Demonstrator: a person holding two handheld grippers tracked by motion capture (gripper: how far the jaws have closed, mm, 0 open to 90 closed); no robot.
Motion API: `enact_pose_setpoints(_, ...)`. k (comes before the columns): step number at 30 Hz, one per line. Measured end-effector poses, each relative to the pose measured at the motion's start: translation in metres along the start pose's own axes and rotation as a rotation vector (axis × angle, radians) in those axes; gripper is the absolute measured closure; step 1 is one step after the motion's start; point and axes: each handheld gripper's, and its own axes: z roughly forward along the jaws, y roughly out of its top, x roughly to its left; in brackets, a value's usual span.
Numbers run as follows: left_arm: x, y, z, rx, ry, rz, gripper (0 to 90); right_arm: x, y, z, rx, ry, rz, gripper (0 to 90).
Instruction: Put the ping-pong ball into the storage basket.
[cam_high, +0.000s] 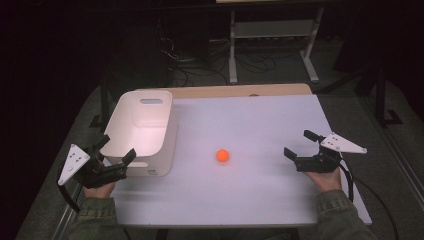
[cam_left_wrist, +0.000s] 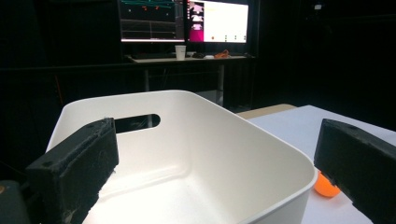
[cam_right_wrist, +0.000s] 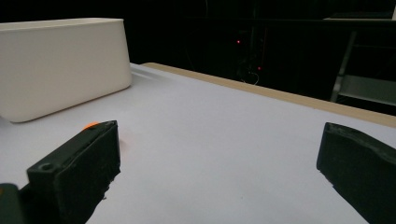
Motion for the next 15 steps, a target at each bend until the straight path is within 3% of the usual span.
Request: enact_pose_setpoints(15,-0.0001,0.003,-0.0031,0.011,-0.008,-0.012,0.0,-0.0004,0.0001,-0.0013,-0.002,-0.007,0.007,0.0)
